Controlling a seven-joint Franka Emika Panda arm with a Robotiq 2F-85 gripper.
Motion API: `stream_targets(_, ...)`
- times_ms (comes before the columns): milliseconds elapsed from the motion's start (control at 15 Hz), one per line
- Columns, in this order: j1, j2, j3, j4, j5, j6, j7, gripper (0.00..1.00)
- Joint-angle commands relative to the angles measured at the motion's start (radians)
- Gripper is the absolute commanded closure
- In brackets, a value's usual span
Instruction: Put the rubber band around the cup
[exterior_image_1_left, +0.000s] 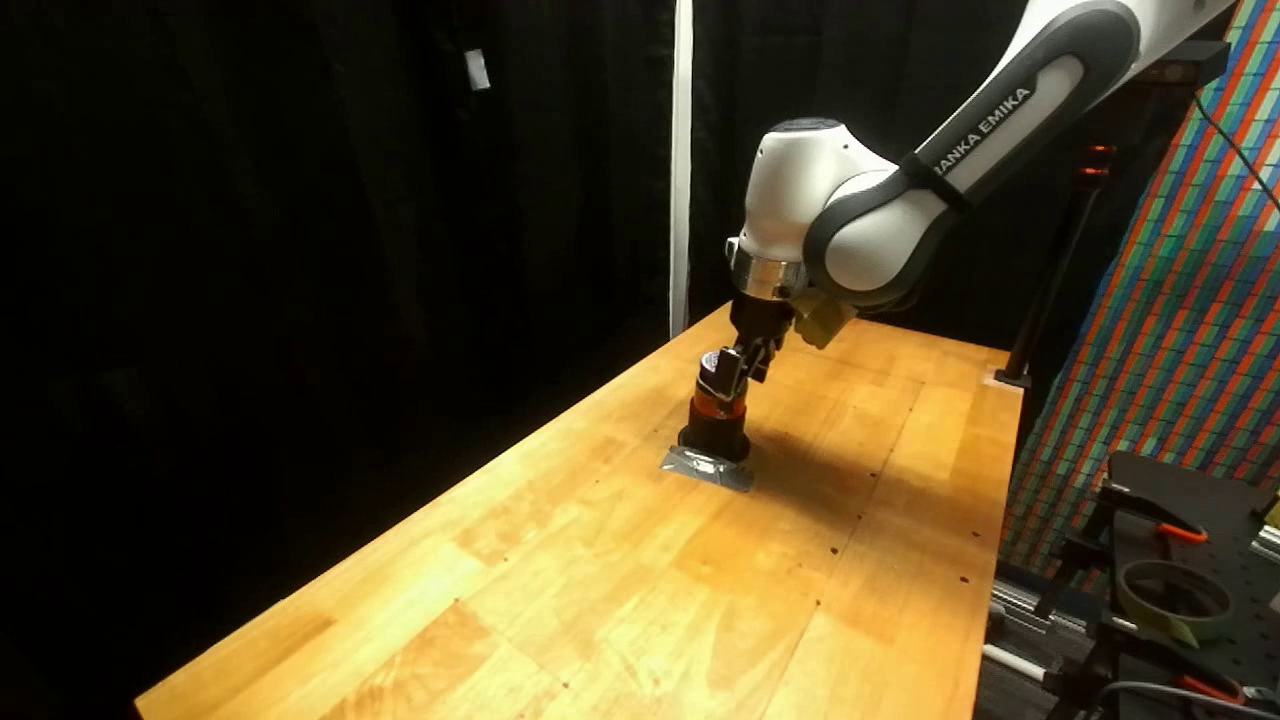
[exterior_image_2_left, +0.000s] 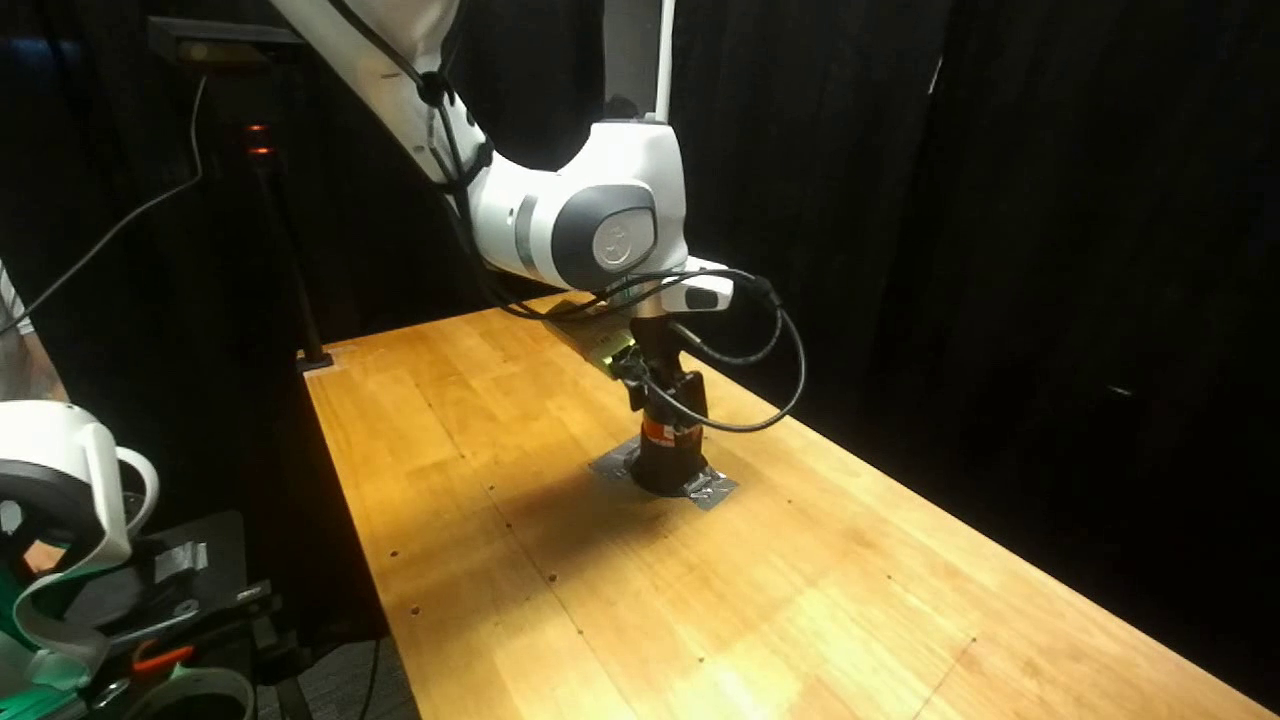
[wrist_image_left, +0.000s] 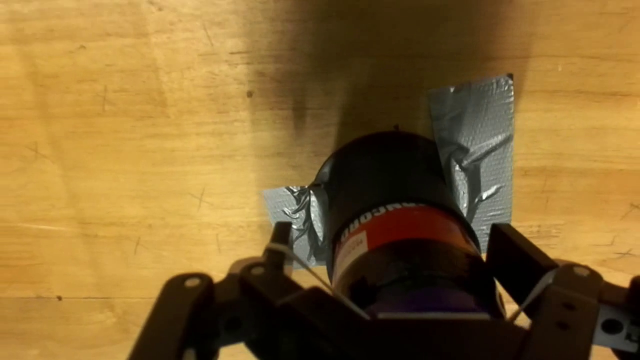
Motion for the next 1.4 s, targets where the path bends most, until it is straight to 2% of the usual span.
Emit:
stream_targets(0,-0.044,-0.089,0.024,-0.113,0.05,0.001,-0.061,0.0)
stream_targets(267,-0.071,-0.117,0.032,-0.164,0.082,0.016,-0.094,0.0)
stream_targets(333,-0.072,-0.123,0.03,-0.176,0.081,0.029,-0.094,0.25)
stream_targets(400,-0.071,-0.127,0.029,-0.188,0.079,0.046,-0.092,0.26)
stream_targets(600,-0.059,-0.149,0.019,-0.243,0.06,0.136,-0.075,0.51)
stream_targets(1000,-0.007,-0.193,-0.033,-0.397,0.004,0.453,-0.048,0.95)
stream_targets(1067,0.023,-0.194,-0.065,-0.42,-0.017,0.505,-0.037,1.0)
stream_targets(1133,0.045,-0.194,-0.093,-0.439,-0.048,0.549,-0.018,1.0)
stream_targets(1333,0.166,-0.182,-0.234,-0.483,-0.09,0.69,0.003,1.0)
